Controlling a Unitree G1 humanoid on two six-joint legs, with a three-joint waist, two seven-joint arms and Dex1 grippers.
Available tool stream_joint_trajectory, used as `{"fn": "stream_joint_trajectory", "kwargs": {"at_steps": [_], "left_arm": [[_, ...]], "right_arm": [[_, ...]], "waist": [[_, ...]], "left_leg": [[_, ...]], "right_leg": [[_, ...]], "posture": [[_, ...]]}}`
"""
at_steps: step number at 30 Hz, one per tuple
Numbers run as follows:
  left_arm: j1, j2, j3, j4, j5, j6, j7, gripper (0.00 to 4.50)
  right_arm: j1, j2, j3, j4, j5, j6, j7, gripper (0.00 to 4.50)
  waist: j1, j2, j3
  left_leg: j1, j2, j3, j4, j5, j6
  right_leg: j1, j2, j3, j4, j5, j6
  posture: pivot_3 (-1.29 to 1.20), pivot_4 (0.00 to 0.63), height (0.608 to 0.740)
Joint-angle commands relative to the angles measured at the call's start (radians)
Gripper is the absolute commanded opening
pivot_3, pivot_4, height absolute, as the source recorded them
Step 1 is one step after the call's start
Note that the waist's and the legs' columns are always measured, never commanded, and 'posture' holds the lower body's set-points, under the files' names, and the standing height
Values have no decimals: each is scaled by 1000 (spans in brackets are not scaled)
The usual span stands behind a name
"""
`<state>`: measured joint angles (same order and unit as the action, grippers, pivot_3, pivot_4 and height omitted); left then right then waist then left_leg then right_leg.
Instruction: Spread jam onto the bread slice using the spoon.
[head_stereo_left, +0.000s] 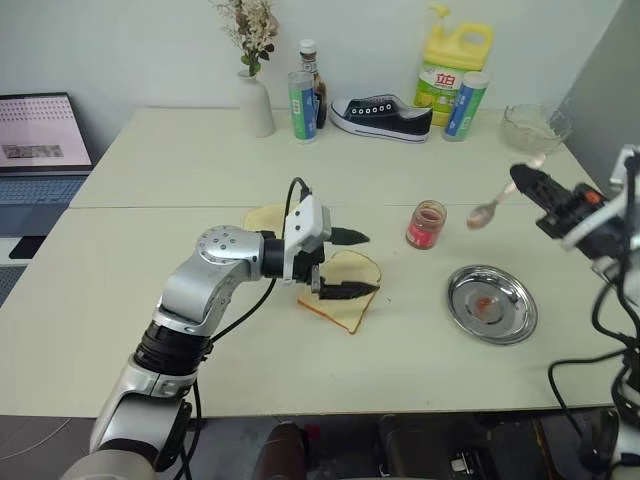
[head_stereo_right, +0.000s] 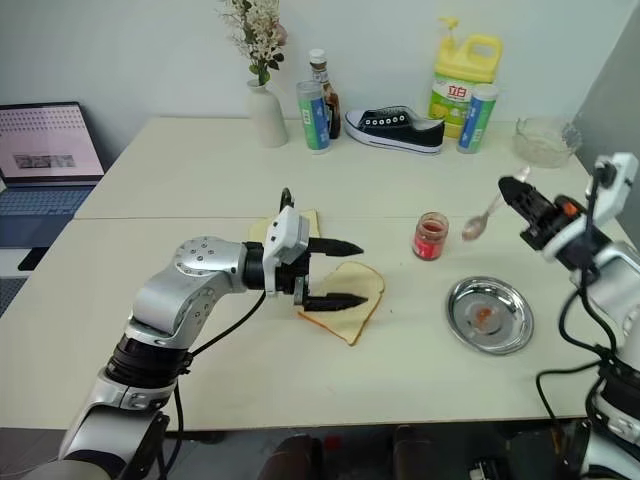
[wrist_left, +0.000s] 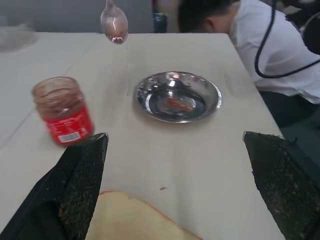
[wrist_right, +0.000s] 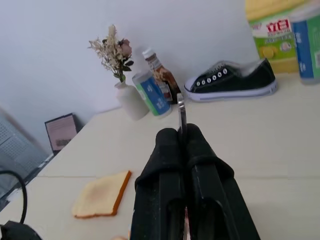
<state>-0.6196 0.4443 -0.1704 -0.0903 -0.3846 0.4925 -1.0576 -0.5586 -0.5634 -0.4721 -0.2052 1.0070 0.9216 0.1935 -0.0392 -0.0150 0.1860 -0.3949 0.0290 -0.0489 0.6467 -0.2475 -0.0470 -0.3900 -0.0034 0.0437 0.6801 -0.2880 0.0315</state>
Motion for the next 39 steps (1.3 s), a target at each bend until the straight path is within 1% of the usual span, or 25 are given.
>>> {"fn": "stream_joint_trajectory", "kwargs": {"at_steps": [1,5,9,12,20,26,29,33,36,39], "left_arm": [[-3,-37,19,-2,14,-28,74,4500],[-11,-78,28,13,28,-31,149,4500],[-8,-87,25,11,34,-35,174,4500],[0,-87,26,0,32,-31,187,4500],[18,-74,26,-28,24,-21,200,4500],[16,-67,27,-39,18,-12,199,4500],[16,-64,28,-41,17,-7,196,4500],[15,-65,25,-44,16,-2,196,4500],[8,-65,24,-36,17,-4,191,4500],[3,-64,23,-28,19,-6,187,4500]], "right_arm": [[-63,0,95,18,-133,-110,17,16],[-100,21,189,108,-278,-229,59,16],[-115,52,247,177,-381,-321,84,16],[-101,64,289,205,-462,-386,101,16],[-33,116,372,230,-615,-519,136,16],[-7,151,407,276,-710,-605,141,16],[2,171,404,275,-716,-595,137,16],[2,211,360,259,-673,-539,113,16],[-4,266,286,236,-603,-461,54,16],[-9,297,241,211,-564,-406,14,16]], "waist": [[6,0,0],[13,0,0],[12,0,0],[11,0,0],[10,0,0],[10,0,0],[10,0,0],[10,0,0],[10,0,0],[10,0,0]], "left_leg": [[0,0,0,0,0,0],[-3,0,-2,0,0,0],[-5,0,0,-1,0,0],[-5,0,0,-1,0,0],[-5,0,0,-1,0,0],[-5,0,0,-1,0,0],[-5,0,0,-1,0,0],[-5,0,0,-1,0,0],[-5,0,-1,-1,0,0],[-5,0,-1,-1,0,0]], "right_leg": [[0,0,0,0,0,0],[-2,0,-2,0,0,0],[-5,-1,-1,0,0,-1],[-6,-1,-1,1,0,-1],[-6,-1,-1,2,0,-1],[-6,-1,-1,2,0,-1],[-6,-1,-1,2,0,-1],[-6,-1,-1,2,0,-1],[-6,-1,-1,2,0,-1],[-6,-1,-1,2,0,-1]], "posture": [[0,150,740],[0,150,740],[0,150,740],[0,150,740],[0,150,740],[0,150,740],[0,150,740],[0,150,740],[0,150,740],[0,150,740]]}}
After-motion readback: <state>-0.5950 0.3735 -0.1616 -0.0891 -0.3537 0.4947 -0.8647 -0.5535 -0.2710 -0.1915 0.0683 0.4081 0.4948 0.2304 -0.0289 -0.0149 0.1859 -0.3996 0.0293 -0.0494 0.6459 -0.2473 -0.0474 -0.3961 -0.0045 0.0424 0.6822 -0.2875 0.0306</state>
